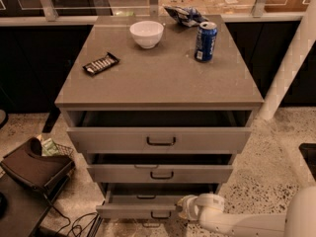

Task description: Close bottom drawer

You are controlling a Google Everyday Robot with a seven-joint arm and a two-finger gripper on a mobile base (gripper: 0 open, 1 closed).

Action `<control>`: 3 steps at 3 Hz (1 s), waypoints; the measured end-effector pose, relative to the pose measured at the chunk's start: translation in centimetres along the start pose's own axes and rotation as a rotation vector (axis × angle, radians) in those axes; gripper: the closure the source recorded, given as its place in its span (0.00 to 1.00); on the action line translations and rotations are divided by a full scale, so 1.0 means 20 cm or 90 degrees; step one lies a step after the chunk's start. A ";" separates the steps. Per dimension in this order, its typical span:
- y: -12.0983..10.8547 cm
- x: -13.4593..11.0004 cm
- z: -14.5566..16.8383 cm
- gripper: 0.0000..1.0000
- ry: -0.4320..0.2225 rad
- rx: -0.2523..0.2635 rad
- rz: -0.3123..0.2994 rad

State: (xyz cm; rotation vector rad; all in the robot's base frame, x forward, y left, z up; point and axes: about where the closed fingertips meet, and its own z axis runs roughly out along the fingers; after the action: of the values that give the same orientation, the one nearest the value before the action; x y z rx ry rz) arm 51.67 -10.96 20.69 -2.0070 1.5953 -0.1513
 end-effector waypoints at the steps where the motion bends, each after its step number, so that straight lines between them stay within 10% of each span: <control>1: -0.18 0.02 -0.05 1.00 -0.001 0.064 -0.005; 2: -0.36 0.03 -0.10 1.00 -0.002 0.137 -0.012; 3: -0.40 -0.01 -0.10 1.00 -0.003 0.131 -0.040</control>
Offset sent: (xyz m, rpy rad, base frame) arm 0.0823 -0.0056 0.0807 0.0822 -0.3161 -0.0588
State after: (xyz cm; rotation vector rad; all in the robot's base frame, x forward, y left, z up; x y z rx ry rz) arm 57.62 -10.36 26.30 -1.8980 1.4514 -0.3216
